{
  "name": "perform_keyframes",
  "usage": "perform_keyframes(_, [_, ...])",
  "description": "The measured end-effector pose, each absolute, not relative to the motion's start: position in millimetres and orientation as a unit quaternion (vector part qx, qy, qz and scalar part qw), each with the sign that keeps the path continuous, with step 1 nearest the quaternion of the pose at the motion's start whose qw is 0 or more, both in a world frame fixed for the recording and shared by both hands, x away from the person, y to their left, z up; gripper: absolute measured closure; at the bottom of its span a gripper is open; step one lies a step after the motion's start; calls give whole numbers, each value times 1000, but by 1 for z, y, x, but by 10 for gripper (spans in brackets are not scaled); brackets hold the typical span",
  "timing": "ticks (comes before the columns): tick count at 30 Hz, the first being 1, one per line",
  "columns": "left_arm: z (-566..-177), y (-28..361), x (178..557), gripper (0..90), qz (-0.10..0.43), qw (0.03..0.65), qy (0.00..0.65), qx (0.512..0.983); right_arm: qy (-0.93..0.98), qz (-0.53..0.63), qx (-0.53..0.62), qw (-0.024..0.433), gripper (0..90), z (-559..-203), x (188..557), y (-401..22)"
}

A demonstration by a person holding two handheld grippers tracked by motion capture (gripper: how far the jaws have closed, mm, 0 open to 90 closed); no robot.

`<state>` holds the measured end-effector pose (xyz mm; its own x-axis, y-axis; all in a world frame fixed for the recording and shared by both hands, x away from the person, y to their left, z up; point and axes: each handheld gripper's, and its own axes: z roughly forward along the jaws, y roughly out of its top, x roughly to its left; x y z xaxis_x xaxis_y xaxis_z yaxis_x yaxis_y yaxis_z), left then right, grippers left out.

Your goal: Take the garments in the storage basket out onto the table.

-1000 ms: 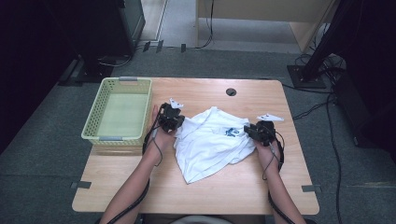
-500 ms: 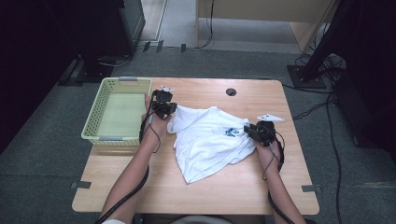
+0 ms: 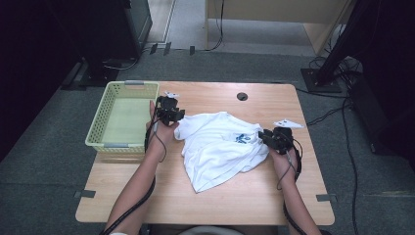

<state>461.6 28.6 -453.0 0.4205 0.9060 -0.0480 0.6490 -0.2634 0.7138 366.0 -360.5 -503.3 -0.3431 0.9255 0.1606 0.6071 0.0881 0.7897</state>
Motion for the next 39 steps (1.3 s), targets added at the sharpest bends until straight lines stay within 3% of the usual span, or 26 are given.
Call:
perform_keyframes(6, [-459,15,452,615,177,346,486,783,710,409,539,194,690,-502,364,-360])
perform_keyframes(14, [-471,-3,439,562,165,352,462,797,720,403,532,191,796,-501,361,-355])
perform_keyframes(29, [-493,-22,416,498,141,357,439,812,735,394,522,182,772,-504,347,-344])
perform_keyframes(39, [-495,-18,404,410,142,367,436,809,737,395,518,182,681,-501,332,-340])
